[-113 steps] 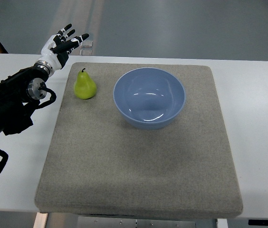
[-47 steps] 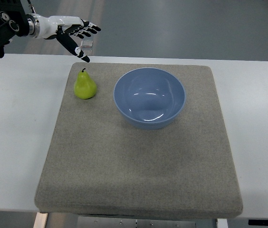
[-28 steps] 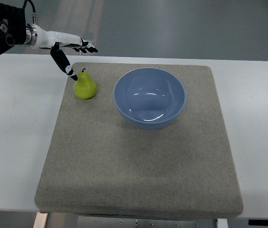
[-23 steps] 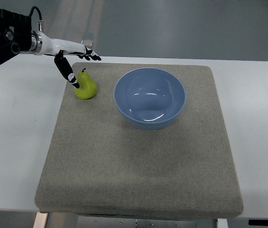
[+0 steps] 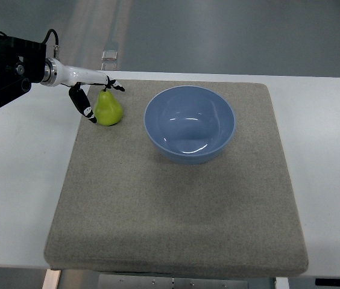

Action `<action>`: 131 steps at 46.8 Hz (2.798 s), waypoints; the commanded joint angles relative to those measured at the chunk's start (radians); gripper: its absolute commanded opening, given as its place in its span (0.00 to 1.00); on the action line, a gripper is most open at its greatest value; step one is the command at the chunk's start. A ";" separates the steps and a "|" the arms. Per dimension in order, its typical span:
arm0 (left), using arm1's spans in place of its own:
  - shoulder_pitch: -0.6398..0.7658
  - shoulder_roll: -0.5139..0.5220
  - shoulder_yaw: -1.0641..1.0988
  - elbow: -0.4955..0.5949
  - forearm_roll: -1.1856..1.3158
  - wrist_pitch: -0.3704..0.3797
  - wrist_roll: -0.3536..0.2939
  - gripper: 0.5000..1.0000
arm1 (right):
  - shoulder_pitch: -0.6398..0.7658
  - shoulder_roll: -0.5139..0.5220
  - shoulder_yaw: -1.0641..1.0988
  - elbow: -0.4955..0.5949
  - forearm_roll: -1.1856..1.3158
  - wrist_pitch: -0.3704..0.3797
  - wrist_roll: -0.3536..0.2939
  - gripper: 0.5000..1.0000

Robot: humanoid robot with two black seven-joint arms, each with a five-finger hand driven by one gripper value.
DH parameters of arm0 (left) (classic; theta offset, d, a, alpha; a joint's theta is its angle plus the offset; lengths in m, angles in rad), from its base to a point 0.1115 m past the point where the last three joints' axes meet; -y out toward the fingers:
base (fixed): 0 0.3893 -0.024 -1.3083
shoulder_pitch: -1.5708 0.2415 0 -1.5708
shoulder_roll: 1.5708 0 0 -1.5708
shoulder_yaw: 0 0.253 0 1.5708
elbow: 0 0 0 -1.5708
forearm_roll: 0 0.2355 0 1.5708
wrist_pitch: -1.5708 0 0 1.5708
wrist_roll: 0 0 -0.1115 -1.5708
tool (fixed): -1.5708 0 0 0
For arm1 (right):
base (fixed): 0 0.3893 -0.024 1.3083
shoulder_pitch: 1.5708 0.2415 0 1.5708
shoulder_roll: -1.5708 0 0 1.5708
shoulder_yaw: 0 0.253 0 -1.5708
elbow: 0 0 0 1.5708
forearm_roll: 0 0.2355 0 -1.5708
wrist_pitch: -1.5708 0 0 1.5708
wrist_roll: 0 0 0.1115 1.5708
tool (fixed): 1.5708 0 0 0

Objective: Place pear in bowl with left hand
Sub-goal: 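Close the left hand's fingers around the green pear, then lift the pear with the left hand and carry it over the blue bowl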

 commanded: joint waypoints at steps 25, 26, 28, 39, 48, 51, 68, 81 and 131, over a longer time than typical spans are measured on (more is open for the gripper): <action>0.065 -0.023 -0.005 0.026 -0.020 0.048 0.002 0.91 | 0.000 0.000 0.000 0.000 0.000 0.000 0.000 0.85; 0.065 -0.023 -0.005 0.029 -0.020 0.051 0.002 0.89 | 0.000 0.000 0.000 0.000 0.000 0.000 0.000 0.85; 0.068 -0.023 -0.005 0.036 -0.022 0.057 0.002 0.87 | 0.000 0.000 0.000 0.000 0.000 0.000 0.000 0.85; 0.070 -0.043 -0.011 0.067 -0.024 0.068 0.005 0.55 | 0.000 0.000 0.000 0.000 0.000 0.000 0.000 0.85; 0.070 -0.043 -0.006 0.067 -0.019 0.070 0.010 0.00 | 0.000 0.000 0.000 0.000 0.000 0.000 0.000 0.85; 0.069 -0.043 -0.005 0.067 -0.016 0.070 0.010 0.00 | 0.000 0.000 0.000 0.000 0.000 0.000 0.000 0.85; 0.055 -0.043 -0.013 0.064 -0.019 0.070 0.012 0.00 | 0.000 0.000 0.000 0.001 0.000 0.000 0.000 0.85; 0.024 -0.040 -0.046 0.058 -0.022 0.073 0.012 0.00 | 0.000 0.000 0.000 0.000 0.000 0.000 0.000 0.85; -0.085 -0.302 -0.164 0.032 -0.031 0.070 0.025 0.00 | 0.000 0.000 0.000 0.000 0.000 0.000 0.000 0.85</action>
